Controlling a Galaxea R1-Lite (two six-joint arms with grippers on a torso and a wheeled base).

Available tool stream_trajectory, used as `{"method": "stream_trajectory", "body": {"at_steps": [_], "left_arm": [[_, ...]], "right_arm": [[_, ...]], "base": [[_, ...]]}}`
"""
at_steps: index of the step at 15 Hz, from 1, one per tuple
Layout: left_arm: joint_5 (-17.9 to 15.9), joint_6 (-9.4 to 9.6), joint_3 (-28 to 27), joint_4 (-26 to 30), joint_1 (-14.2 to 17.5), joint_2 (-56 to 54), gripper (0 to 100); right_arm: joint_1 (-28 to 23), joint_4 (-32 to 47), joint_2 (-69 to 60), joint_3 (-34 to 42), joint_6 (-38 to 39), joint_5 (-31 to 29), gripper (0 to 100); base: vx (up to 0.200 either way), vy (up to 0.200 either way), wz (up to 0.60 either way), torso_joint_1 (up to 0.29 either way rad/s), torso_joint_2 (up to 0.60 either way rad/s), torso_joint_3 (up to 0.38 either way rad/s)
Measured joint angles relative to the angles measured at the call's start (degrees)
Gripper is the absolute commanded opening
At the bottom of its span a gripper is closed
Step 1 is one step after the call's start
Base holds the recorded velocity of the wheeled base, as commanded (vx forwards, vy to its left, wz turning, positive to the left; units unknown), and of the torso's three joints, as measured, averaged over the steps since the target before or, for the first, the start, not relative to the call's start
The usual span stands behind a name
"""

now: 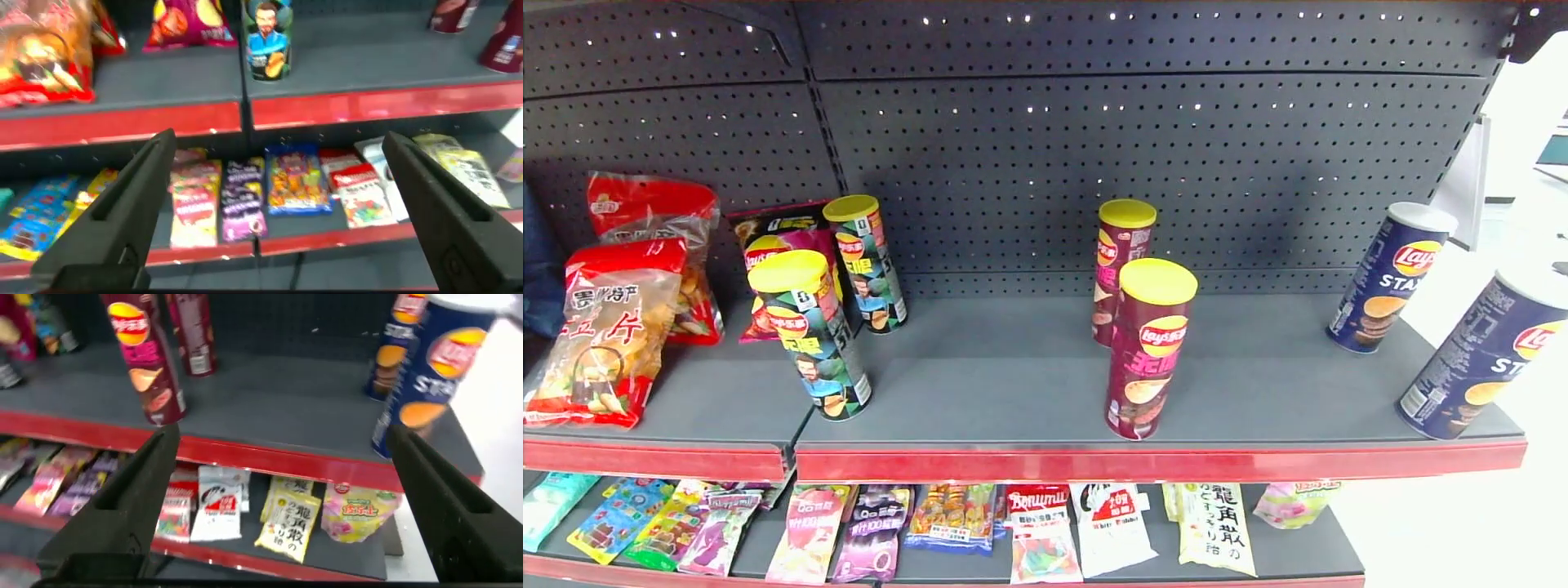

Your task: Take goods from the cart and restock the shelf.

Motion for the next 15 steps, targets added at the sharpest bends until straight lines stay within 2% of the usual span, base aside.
{"method": "stream_trajectory", "body": {"at_steps": [3,4,5,7,8,15], "left_arm": [[-1.1,3.21,3.8,-7.9,0.0,-0.1,100],[-0.3,3.15,4.5,-7.8,0.0,-0.1,100],[0.0,2.63,4.8,-7.3,0.0,-0.1,100],[1.3,-1.28,5.0,-6.7,0.0,-0.1,100],[1.7,-1.94,5.1,-6.6,0.0,-0.1,100],[1.7,-2.06,5.1,-6.7,0.0,-0.1,100]], "right_arm": [[7.4,-0.4,11.2,-3.8,-1.3,1.0,100],[8.4,-0.4,14.2,-4.6,-1.4,1.2,100],[8.9,-0.4,16.9,-5.3,-1.5,1.2,100],[9.5,-0.4,22.6,-6.6,-1.6,1.2,100],[9.6,-0.4,25.0,-7.2,-1.7,1.2,100],[12.5,-0.6,41.2,-11.9,-1.7,0.3,100]], "base": [[0.000,0.000,0.00,0.000,0.00,0.000],[0.000,0.000,0.00,0.000,0.00,0.000],[0.000,0.000,0.00,0.000,0.00,0.000],[0.000,0.000,0.00,0.000,0.00,0.000],[0.000,0.000,0.00,0.000,0.00,0.000],[0.000,0.000,0.00,0.000,0.00,0.000]]}}
